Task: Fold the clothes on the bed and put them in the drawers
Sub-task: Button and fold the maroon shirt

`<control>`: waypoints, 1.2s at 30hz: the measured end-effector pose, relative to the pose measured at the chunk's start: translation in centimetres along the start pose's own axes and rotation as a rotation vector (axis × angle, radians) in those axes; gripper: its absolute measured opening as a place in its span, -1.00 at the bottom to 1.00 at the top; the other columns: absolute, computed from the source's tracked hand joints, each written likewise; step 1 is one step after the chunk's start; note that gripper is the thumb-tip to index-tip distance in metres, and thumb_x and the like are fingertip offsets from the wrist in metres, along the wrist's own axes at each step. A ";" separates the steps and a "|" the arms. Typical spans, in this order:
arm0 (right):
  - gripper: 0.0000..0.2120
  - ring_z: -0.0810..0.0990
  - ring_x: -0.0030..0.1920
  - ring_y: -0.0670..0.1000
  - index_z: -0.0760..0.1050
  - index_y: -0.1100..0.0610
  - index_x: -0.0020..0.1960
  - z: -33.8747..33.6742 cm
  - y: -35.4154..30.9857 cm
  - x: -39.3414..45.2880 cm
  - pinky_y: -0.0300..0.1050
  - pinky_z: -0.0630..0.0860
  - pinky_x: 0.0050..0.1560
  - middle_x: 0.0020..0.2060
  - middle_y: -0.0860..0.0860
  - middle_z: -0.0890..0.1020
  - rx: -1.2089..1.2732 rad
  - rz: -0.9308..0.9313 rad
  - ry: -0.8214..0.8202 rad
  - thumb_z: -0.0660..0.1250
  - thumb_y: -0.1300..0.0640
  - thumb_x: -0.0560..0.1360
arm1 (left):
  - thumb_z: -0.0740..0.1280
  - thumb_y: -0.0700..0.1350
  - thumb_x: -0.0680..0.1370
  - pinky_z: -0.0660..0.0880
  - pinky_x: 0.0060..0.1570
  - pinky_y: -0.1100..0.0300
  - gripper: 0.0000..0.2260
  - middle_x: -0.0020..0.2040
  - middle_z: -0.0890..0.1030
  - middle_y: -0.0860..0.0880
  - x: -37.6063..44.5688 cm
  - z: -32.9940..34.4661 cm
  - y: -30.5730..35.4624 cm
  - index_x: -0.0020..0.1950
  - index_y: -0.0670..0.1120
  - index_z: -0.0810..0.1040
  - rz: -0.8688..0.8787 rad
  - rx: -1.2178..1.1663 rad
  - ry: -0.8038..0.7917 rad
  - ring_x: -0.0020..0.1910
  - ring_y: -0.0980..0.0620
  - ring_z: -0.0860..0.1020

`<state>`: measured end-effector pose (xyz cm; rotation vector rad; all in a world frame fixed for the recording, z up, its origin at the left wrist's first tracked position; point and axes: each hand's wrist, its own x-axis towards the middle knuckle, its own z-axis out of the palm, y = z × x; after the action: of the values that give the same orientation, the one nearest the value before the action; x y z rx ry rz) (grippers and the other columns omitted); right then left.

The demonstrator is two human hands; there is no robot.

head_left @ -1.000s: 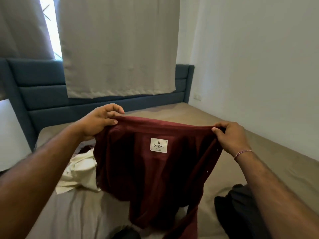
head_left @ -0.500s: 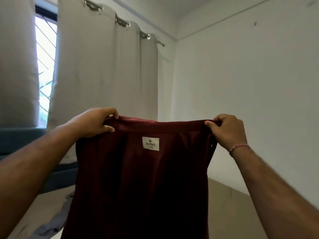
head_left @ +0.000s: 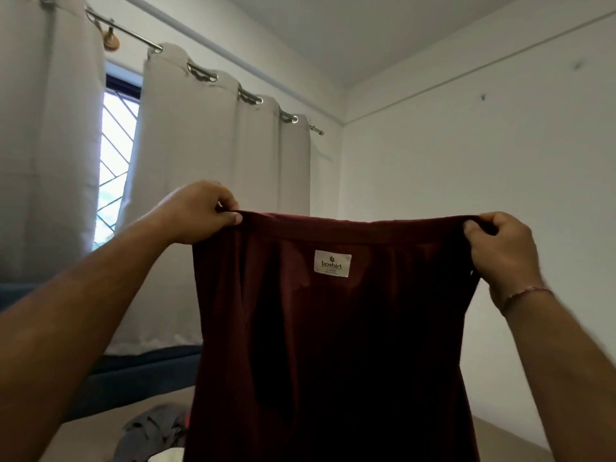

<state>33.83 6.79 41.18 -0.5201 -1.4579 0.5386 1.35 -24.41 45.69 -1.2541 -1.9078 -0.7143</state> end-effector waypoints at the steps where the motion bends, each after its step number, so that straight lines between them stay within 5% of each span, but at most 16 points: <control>1: -0.89 0.66 0.09 0.19 0.62 0.13 0.11 -1.2 -0.1 -0.5 0.17 0.60 0.21 0.07 0.16 0.69 0.109 0.020 -0.024 0.35 0.14 0.63 | 0.52 0.03 0.53 0.54 0.01 0.13 -0.88 -0.06 0.63 0.09 -1.0 -0.4 -0.5 -0.17 0.09 0.66 0.020 -0.184 0.003 -0.04 0.06 0.62; 4: -0.87 0.73 0.06 0.11 0.66 0.11 0.08 -4.7 0.4 -2.6 0.03 0.69 0.06 0.08 0.16 0.73 0.493 0.106 -0.181 0.37 0.10 0.62 | 0.58 0.09 0.46 0.55 -0.11 0.26 -0.74 -0.04 0.67 -0.06 -5.1 -0.2 -2.4 -0.13 -0.09 0.67 0.016 -0.938 -0.130 -0.12 0.07 0.63; 6: -0.77 0.75 -0.02 0.08 0.66 0.13 0.14 -4.5 2.4 -4.8 -0.03 0.70 -0.05 0.04 0.14 0.74 0.601 0.233 -0.311 0.40 0.06 0.55 | 0.64 0.14 0.38 0.53 -0.30 0.29 -0.64 -0.21 0.62 -0.09 -7.6 2.6 -3.6 -0.17 -0.12 0.64 -0.165 -1.131 -0.207 -0.29 0.07 0.57; 9: -0.83 0.69 -0.19 0.09 0.64 0.28 0.09 -1.0 7.5 -9.4 0.00 0.69 -0.08 -0.09 0.20 0.72 0.345 0.325 -0.302 0.45 0.23 0.54 | 0.60 0.14 0.43 0.38 -0.39 0.24 -0.62 -0.39 0.54 -0.01 -10.0 9.5 -4.1 -0.30 -0.14 0.62 -0.450 -0.564 -0.246 -0.41 0.07 0.45; 11: -0.94 0.69 -0.13 0.11 0.69 0.15 -0.07 1.0 11.9 -14.5 0.14 0.65 0.09 -0.15 0.12 0.74 0.073 0.343 -0.252 0.54 0.20 0.48 | 0.60 0.04 0.47 0.39 -0.32 0.17 -0.69 -0.38 0.59 -0.01 -13.3 14.9 -2.8 -0.28 -0.15 0.63 -0.549 -0.385 -0.229 -0.40 0.05 0.48; 16: -0.80 0.65 -0.33 -0.22 0.66 -0.17 -0.17 1.1 19.2 -31.0 -0.11 0.61 -0.20 -0.33 -0.17 0.70 0.018 0.495 -0.220 0.60 0.11 0.42 | 0.54 -0.20 0.48 0.52 -0.18 0.30 -0.85 -0.24 0.68 0.08 -29.0 24.5 5.8 -0.16 -0.01 0.61 -0.628 -0.729 -0.073 -0.25 0.17 0.63; 20: -0.90 0.67 -0.25 -0.13 0.64 0.13 -0.15 -2.2 23.2 -48.1 -0.26 0.62 -0.16 -0.23 0.07 0.75 0.081 0.909 -0.232 0.55 0.24 0.48 | 0.50 -0.29 0.52 0.54 -0.12 0.34 -0.81 -0.15 0.70 0.05 -46.2 30.0 14.6 -0.07 -0.01 0.61 -1.002 -0.922 -0.139 -0.15 0.14 0.65; 25: -0.93 0.65 -0.26 -0.13 0.64 0.15 -0.02 -6.5 23.4 -61.1 -0.28 0.52 -0.37 -0.24 -0.06 0.74 0.156 1.317 -0.195 0.47 0.27 0.53 | 0.49 -0.34 0.51 0.57 -0.12 0.32 -0.74 -0.10 0.74 0.02 -59.2 32.5 20.8 0.03 0.01 0.67 -1.382 -1.005 -0.322 -0.10 0.08 0.69; 30: -0.90 0.43 -0.44 -0.11 0.55 0.09 0.04 -7.3 24.1 -62.4 -0.27 0.34 -0.47 -0.33 -0.02 0.57 0.237 1.346 -0.309 0.36 0.27 0.61 | 0.29 -0.43 0.56 0.57 -0.03 0.29 -0.64 0.01 0.76 0.01 -60.2 33.5 21.7 0.10 -0.04 0.72 -1.307 -1.180 -0.492 -0.02 0.13 0.68; 33: -0.90 0.52 -0.39 -0.08 0.53 0.11 0.09 -7.0 24.2 -62.7 -0.24 0.45 -0.40 -0.28 0.01 0.59 0.340 1.400 -0.325 0.33 0.28 0.63 | 0.28 -0.47 0.54 0.54 -0.05 0.30 -0.58 -0.07 0.68 0.00 -60.1 33.9 21.5 0.20 -0.01 0.62 -1.205 -1.159 -0.531 -0.12 0.16 0.62; 36: -0.87 0.62 -0.26 -0.04 0.53 0.17 0.13 -7.0 24.3 -62.9 -0.22 0.58 -0.25 -0.20 0.08 0.64 0.431 1.443 -0.341 0.34 0.31 0.61 | 0.40 -0.40 0.55 0.56 -0.11 0.25 -0.67 -0.17 0.62 -0.02 -60.6 34.0 21.3 0.18 -0.07 0.43 -1.278 -1.153 -0.482 -0.19 0.13 0.60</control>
<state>37.68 -13.96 -23.20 -1.1273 -1.0010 2.0919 27.40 -21.89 -22.16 -0.5420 -2.7150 -2.6134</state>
